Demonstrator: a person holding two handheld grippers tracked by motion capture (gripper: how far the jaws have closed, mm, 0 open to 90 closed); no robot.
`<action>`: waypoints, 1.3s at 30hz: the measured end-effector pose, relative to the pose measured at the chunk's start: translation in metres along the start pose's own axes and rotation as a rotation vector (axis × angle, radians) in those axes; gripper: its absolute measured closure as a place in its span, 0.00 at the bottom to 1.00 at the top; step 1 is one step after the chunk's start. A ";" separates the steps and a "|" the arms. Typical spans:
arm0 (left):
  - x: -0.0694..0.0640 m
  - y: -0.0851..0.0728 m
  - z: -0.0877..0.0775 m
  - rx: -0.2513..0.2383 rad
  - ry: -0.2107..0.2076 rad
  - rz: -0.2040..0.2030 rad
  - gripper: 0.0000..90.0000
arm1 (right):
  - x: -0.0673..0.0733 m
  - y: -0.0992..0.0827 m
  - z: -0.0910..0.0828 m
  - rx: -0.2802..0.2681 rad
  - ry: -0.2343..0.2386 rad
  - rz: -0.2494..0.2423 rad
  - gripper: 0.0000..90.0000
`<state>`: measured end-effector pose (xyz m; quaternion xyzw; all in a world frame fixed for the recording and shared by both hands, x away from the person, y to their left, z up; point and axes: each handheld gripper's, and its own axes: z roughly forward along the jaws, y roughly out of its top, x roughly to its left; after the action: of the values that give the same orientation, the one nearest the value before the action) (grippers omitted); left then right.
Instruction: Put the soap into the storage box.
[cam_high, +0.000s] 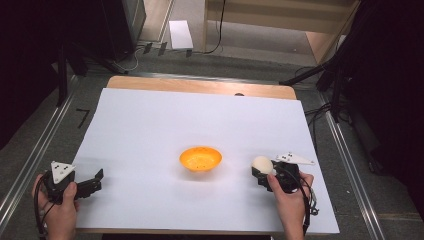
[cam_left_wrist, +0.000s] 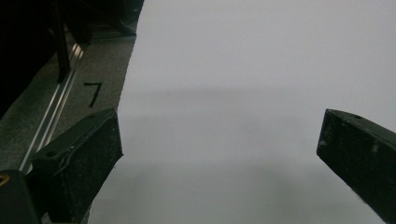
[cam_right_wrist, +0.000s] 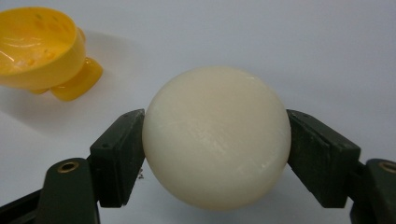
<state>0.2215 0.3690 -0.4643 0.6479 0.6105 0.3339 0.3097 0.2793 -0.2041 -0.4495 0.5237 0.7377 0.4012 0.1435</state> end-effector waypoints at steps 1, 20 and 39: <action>0.000 0.000 0.000 0.000 0.000 0.000 0.01 | 0.001 0.001 0.000 0.001 -0.001 -0.002 0.28; -0.001 0.000 -0.001 -0.005 0.020 0.006 0.03 | 0.015 0.015 0.004 -0.010 0.035 -0.004 0.28; 0.001 0.000 -0.001 -0.007 0.010 -0.011 0.00 | 0.037 0.037 0.011 0.021 0.076 -0.046 0.28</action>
<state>0.2207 0.3696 -0.4641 0.6419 0.6144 0.3376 0.3106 0.2951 -0.1620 -0.4214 0.4924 0.7586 0.4096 0.1191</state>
